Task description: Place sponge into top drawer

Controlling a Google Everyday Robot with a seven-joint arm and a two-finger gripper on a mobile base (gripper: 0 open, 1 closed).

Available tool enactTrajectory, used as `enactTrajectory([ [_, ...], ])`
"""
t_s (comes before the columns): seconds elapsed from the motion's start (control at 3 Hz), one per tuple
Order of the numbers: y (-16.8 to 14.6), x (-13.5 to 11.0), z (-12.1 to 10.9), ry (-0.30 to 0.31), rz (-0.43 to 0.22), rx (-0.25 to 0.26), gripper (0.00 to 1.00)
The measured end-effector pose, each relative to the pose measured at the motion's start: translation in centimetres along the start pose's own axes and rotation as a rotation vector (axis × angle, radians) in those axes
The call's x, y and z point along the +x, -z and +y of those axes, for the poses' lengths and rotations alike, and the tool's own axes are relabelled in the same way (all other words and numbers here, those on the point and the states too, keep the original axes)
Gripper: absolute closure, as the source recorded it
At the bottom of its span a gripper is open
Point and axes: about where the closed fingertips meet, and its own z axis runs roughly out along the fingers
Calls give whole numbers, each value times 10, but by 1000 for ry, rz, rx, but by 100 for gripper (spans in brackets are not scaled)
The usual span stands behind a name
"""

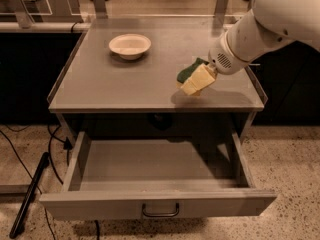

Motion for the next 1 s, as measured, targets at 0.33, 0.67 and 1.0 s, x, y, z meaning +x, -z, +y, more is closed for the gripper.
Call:
enactTrajectory([
  [0.33, 0, 0, 0, 0, 0, 0, 100],
  [0.67, 13, 8, 19, 62, -39, -49, 100],
  [1.0, 33, 18, 46, 154, -86, -134, 100],
])
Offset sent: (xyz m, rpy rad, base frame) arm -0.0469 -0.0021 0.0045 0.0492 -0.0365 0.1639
